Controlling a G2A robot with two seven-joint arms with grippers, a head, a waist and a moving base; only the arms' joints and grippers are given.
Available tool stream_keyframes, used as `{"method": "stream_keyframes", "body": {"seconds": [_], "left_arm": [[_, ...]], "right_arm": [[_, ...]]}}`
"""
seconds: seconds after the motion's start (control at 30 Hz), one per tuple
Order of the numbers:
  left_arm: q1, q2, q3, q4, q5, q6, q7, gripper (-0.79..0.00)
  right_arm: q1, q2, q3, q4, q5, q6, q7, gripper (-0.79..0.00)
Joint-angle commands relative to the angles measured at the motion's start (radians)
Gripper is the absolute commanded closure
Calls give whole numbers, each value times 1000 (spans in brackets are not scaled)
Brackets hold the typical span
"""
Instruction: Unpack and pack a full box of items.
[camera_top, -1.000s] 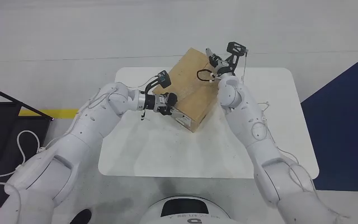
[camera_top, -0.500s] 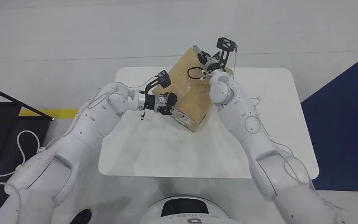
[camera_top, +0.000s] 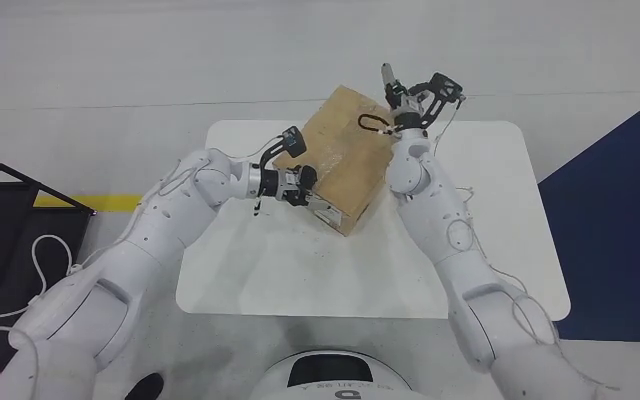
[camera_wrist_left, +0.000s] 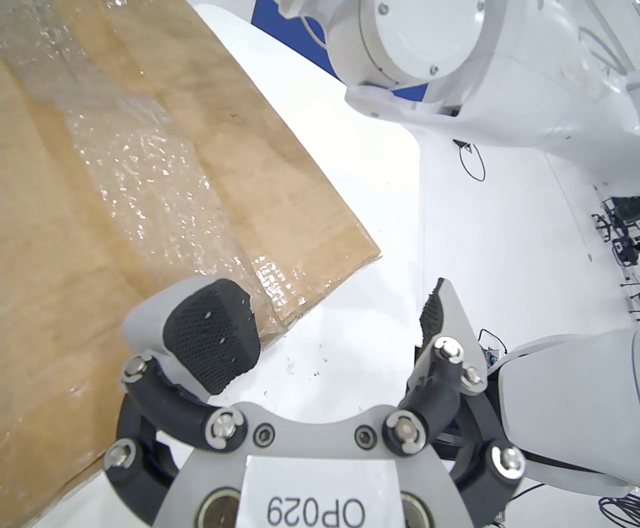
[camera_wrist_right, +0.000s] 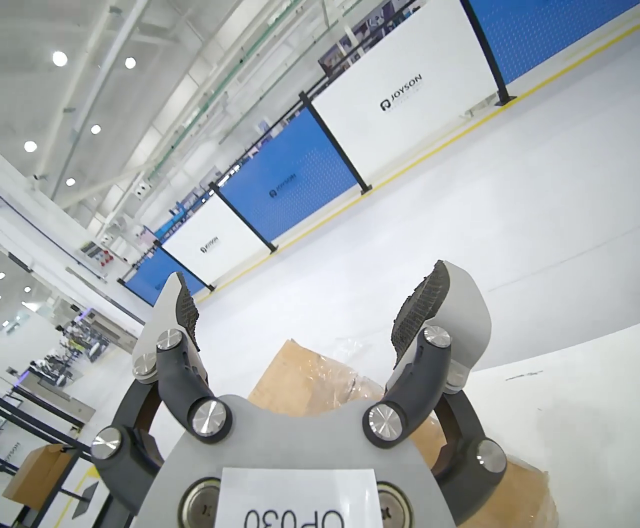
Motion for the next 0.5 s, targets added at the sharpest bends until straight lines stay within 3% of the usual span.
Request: {"method": "stream_keyframes", "body": {"seconds": [0.0,0.27,0.47], "left_arm": [[2,0,-4,-3,-12,15,-12,-785],[3,-1,-8,0,-33,44,-23,-785],[3,-1,-8,0,-33,44,-23,-785]], "right_arm": [[-47,22,24,-74,-66,-67,95,-785],[-51,22,21,-80,-57,-81,102,-785],[-121,34,60,-180,199,-375,358,-770]]}}
